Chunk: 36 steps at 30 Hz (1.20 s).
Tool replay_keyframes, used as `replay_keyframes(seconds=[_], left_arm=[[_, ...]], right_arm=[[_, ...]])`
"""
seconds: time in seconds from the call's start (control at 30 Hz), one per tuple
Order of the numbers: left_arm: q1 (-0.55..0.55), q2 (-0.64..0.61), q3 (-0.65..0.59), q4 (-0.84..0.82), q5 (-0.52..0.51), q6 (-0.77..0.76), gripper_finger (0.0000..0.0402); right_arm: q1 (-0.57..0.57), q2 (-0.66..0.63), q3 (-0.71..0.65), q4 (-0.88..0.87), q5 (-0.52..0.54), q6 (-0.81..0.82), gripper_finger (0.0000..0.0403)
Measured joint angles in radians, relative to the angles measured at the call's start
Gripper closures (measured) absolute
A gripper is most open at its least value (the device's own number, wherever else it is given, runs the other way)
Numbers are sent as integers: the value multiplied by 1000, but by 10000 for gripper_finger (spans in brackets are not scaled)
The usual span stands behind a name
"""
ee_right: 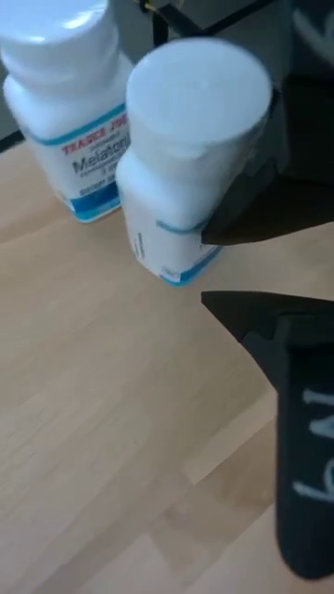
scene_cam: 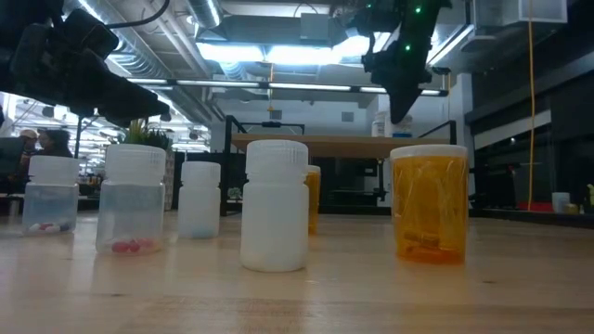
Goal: Pick and place medicine bottles onto shelf by color
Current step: Put the bottom white supplement bottle on the shelf aligned with the other white supplement bottle
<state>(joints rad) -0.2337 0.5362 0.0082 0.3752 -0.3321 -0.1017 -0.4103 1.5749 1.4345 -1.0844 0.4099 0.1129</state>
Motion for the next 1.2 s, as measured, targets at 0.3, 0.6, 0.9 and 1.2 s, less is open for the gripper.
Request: replay_keyframes(seconds=[0.3, 0.6, 0.9, 1.2], left_arm=[[0, 0, 0, 0, 0, 0, 237], [0, 0, 0, -1, 0, 0, 237], [0, 0, 0, -2, 0, -1, 237], [0, 0, 0, -2, 0, -9, 237]], right_arm=[[0, 6, 0, 28, 52, -12, 310], [44, -12, 40, -41, -6, -8, 310], [43, -104, 49, -248, 112, 96, 310], [-111, -153, 48, -221, 51, 80, 310]])
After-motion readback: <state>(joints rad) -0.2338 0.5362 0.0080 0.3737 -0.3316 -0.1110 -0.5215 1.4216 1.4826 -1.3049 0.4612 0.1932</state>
